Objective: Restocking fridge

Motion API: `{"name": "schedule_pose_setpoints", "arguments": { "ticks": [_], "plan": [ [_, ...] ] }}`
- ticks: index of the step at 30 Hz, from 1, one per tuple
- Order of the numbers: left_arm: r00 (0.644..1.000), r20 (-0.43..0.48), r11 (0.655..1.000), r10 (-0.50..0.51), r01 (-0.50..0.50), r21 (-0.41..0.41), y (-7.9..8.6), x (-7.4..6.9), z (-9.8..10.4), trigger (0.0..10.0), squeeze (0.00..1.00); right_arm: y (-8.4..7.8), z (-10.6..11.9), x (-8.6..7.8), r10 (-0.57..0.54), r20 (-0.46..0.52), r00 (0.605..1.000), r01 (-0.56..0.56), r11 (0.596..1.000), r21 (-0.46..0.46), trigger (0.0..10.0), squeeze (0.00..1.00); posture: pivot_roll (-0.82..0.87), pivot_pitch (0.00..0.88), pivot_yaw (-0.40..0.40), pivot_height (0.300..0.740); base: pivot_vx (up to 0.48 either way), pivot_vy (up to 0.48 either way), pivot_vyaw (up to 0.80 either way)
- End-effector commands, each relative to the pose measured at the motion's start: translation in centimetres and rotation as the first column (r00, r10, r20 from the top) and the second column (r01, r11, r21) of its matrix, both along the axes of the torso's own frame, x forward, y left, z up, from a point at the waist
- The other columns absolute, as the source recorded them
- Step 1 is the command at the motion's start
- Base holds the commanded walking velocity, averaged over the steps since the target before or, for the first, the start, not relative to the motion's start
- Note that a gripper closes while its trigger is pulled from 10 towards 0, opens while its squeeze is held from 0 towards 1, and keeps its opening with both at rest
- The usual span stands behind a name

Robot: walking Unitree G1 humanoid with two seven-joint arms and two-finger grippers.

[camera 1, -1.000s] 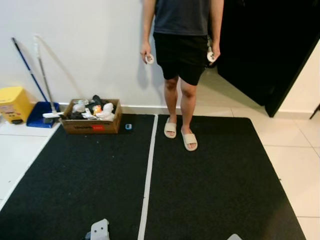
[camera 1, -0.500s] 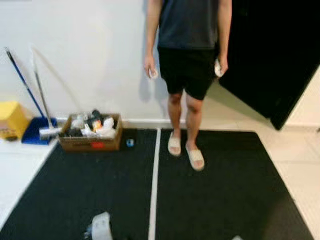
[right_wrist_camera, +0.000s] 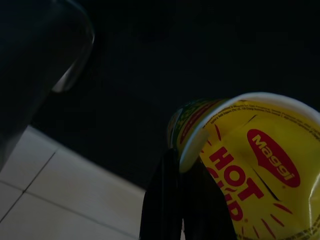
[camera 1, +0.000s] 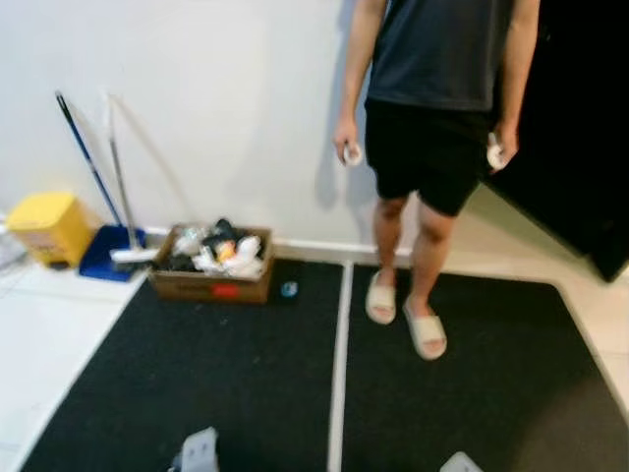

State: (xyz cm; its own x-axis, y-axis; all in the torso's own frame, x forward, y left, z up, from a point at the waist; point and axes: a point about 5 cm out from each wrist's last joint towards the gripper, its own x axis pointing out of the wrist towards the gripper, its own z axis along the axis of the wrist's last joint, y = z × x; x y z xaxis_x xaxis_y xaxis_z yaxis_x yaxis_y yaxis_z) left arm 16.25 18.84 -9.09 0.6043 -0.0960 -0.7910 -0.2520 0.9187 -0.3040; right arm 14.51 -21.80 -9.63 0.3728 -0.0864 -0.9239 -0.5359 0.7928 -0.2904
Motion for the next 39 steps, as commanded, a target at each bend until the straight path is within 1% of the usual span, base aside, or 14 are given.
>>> {"name": "schedule_pose_setpoints", "arguments": {
  "ticks": [1,25,34,39],
  "plan": [
    [0.999,-0.031,1.0,0.008,-0.008,-0.005,-0.1,-0.9,-0.4,10.0,0.0,-0.1,0.1,0.3,-0.016,0.012,1.0,0.016,1.0,0.011,10.0,0.0,-0.04,0.0,0.003,0.74,0.416,0.0,0.0],
    [0.999,-0.031,1.0,0.009,-0.009,-0.011,-0.3,-0.9,-0.4,10.0,0.0,-0.4,0.1,0.0,-0.026,0.005,1.0,0.026,0.999,0.023,10.0,0.0,-0.04,0.0,0.001,0.74,0.425,0.0,0.0],
    [0.999,-0.032,1.0,0.007,-0.008,-0.011,-0.3,-0.9,-0.4,10.0,0.0,0.3,0.1,0.3,-0.029,0.006,1.0,0.028,0.998,0.06,10.0,0.0,-0.04,0.0,0.001,0.74,0.418,0.0,0.0],
    [0.999,-0.034,1.0,0.007,-0.008,-0.009,-0.3,-1.0,-0.5,10.0,0.0,0.6,0.1,0.5,-0.028,0.0,1.0,0.028,0.997,0.078,10.0,0.0,-0.04,0.0,0.001,0.74,0.378,0.0,0.71]
  ]
}}
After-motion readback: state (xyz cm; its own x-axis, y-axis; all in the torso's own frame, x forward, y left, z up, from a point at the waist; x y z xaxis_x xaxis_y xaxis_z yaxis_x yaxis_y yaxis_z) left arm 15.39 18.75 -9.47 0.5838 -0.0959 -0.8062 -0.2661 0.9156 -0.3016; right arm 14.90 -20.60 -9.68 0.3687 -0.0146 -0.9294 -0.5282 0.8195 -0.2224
